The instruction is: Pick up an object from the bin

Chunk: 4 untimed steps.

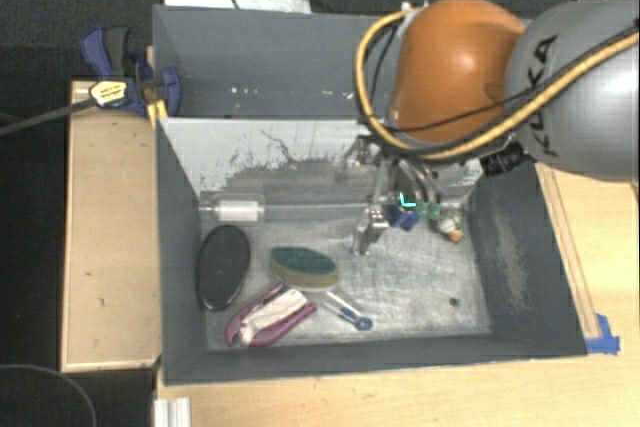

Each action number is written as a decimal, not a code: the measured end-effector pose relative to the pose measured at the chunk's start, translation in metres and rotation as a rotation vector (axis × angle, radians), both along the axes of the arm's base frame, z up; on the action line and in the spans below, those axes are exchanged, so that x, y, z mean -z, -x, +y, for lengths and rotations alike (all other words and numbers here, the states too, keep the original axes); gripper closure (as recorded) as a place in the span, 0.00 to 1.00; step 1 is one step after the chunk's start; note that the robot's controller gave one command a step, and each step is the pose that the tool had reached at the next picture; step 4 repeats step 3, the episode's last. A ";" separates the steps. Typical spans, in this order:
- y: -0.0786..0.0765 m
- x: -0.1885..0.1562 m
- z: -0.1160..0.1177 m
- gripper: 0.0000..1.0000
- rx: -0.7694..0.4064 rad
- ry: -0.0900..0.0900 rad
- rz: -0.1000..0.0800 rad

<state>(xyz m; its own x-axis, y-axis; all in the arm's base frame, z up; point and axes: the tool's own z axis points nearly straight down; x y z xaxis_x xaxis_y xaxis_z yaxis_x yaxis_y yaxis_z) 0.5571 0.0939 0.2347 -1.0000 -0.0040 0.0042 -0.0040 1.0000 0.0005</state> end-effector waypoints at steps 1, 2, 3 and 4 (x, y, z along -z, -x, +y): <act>0.026 0.142 0.038 0.00 -0.234 0.005 -0.005; 0.026 0.143 0.040 1.00 -0.228 0.000 -0.015; 0.017 -0.047 0.038 1.00 -0.227 -0.001 -0.016; 0.017 -0.047 0.038 1.00 -0.227 -0.001 -0.016</act>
Offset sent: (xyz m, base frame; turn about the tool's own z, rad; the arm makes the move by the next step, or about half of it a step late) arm -0.0297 0.0403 -0.1479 -0.2340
